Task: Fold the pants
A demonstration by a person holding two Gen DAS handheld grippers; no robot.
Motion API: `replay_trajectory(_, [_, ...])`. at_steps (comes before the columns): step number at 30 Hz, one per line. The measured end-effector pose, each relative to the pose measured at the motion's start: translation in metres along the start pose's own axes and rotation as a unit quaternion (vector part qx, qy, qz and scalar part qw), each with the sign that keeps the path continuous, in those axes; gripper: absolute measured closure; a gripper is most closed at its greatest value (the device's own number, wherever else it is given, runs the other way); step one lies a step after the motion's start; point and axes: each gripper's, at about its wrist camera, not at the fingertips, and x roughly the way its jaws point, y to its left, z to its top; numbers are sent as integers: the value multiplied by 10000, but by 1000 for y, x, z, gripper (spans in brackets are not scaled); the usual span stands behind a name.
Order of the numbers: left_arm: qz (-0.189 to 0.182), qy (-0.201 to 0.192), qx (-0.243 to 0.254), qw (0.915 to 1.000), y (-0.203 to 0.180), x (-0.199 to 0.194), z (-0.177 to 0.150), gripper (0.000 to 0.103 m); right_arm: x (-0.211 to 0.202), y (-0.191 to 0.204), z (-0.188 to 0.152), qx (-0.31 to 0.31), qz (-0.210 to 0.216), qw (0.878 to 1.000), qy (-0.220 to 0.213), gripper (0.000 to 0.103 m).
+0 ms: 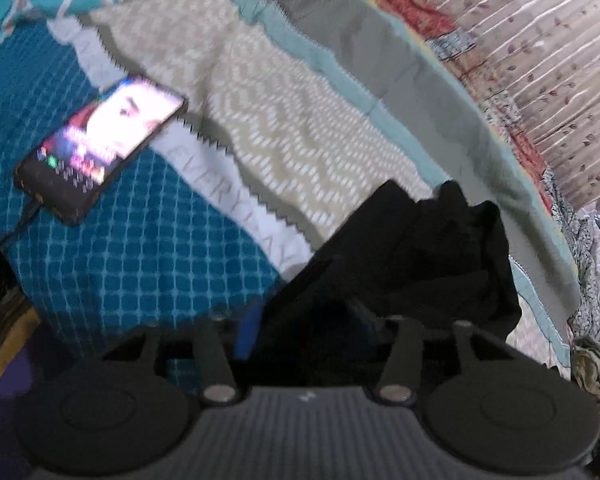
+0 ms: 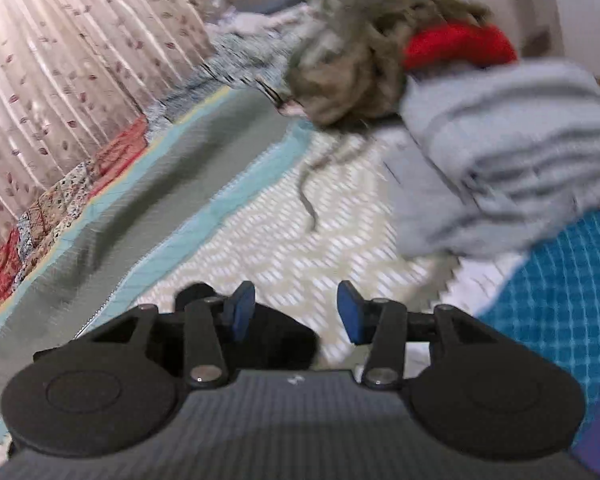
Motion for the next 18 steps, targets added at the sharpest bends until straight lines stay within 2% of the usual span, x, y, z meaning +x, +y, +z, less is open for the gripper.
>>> replay_trajectory(2, [41, 65, -95, 9999, 2, 3, -3, 53, 5, 2, -6, -72, -30, 9999, 92, 54])
replay_trajectory(3, [74, 65, -90, 9999, 2, 4, -5, 55, 4, 14, -9, -323, -55, 9994, 98, 54])
replay_trajectory(4, [100, 52, -63, 9999, 1, 3, -6, 56, 1, 25, -14, -736, -42, 9972, 86, 54])
replay_trajectory(5, [104, 35, -21, 9999, 0, 3, -7, 63, 0, 42, -22, -1258, 6, 9920, 82, 54])
replay_trajectory(6, [115, 25, 23, 9999, 0, 2, -7, 74, -2, 56, -34, -1790, 136, 9837, 121, 54])
replay_trajectory(9, [205, 85, 26, 9998, 2, 5, -7, 89, -8, 89, -70, -3109, 612, 9482, 223, 53])
replay_trajectory(10, [226, 103, 3, 9997, 3, 7, -6, 92, -8, 99, -85, -3582, 602, 9315, 188, 52])
replay_trajectory(12, [263, 135, -15, 9996, 4, 9, -5, 96, 3, 115, -105, -4345, 274, 9002, 122, 53])
replay_trajectory(13, [286, 128, -14, 9995, 4, 10, -5, 96, 10, 118, -109, -4488, 157, 8934, 172, 62])
replay_trajectory(15, [310, 95, -5, 9995, 2, 9, -6, 96, 17, 120, -100, -4407, 198, 8972, 227, 87])
replay_trajectory(16, [312, 84, -3, 9995, 3, 8, -5, 96, 15, 122, -93, -4354, 41, 9002, 67, 97])
replay_trajectory(17, [307, 81, -8, 9995, 3, 8, -6, 96, 10, 120, -83, -4254, -82, 9049, -88, 97])
replay_trajectory(18, [298, 84, -21, 9995, 4, 8, -6, 96, 5, 114, -65, -3970, -115, 9174, -249, 97])
